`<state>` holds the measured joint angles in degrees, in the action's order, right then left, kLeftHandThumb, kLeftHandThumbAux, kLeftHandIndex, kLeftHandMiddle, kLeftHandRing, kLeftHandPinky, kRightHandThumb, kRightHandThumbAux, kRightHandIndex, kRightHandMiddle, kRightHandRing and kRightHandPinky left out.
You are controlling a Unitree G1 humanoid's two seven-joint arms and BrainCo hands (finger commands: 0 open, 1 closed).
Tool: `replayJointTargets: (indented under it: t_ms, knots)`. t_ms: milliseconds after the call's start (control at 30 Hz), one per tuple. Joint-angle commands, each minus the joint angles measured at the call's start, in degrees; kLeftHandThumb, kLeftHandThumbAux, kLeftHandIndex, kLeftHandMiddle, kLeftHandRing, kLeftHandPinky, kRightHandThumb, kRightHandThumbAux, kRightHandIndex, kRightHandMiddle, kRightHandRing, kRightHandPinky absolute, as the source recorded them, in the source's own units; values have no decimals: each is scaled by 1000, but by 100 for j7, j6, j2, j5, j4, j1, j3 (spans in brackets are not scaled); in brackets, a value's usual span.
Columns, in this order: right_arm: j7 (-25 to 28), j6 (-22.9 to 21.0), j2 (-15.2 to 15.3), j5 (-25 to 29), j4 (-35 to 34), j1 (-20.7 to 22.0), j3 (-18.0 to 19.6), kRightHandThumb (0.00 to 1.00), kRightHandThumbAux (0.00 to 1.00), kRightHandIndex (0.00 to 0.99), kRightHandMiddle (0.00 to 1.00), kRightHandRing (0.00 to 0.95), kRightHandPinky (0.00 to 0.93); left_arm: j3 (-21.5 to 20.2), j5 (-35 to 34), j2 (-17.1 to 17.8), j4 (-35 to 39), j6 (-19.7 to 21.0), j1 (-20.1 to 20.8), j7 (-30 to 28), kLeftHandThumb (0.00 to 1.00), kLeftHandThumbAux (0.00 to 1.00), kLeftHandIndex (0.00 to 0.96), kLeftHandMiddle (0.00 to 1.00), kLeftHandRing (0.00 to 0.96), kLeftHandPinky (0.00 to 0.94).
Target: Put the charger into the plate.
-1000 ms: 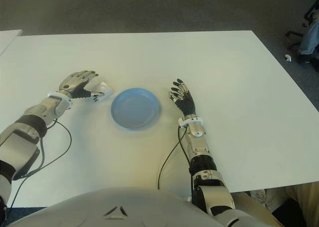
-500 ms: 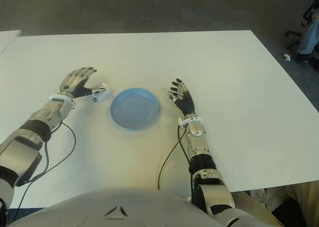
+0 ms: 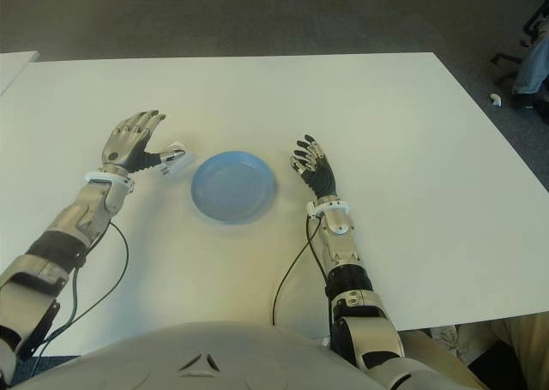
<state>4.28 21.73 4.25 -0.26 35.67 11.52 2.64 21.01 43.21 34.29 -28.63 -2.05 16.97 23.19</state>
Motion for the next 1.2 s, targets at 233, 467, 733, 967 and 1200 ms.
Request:
replayJointTargets:
  t_ms: [233,467,733,967,1200]
  knots:
    - [-65,-293,-25,-37,203,-210,-37,17,708,33,177,209,229,-205,290,-10,1143,789,-617,-402,251,168,3,53,9,61]
    - [-78,-274,-36,-39,219,-188,-50,23,711,33,177,209,225,-280,474,-61,1644,1208,-871,-654,256,167,7,63,21,69]
    - [-36,-264,-27,-28,196,-184,-74,27,709,29,170,207,235,-320,489,-207,1593,1342,-969,-589,267,168,21,73,28,76]
    - [3,-251,-42,-5,135,-205,-85,46,690,29,164,206,236,-365,454,-276,1428,1299,-973,-521,293,177,39,82,40,83]
    - [53,-281,-56,37,95,-218,-76,49,676,31,162,205,236,-307,484,-357,1047,1267,-832,-493,309,183,47,81,42,76]
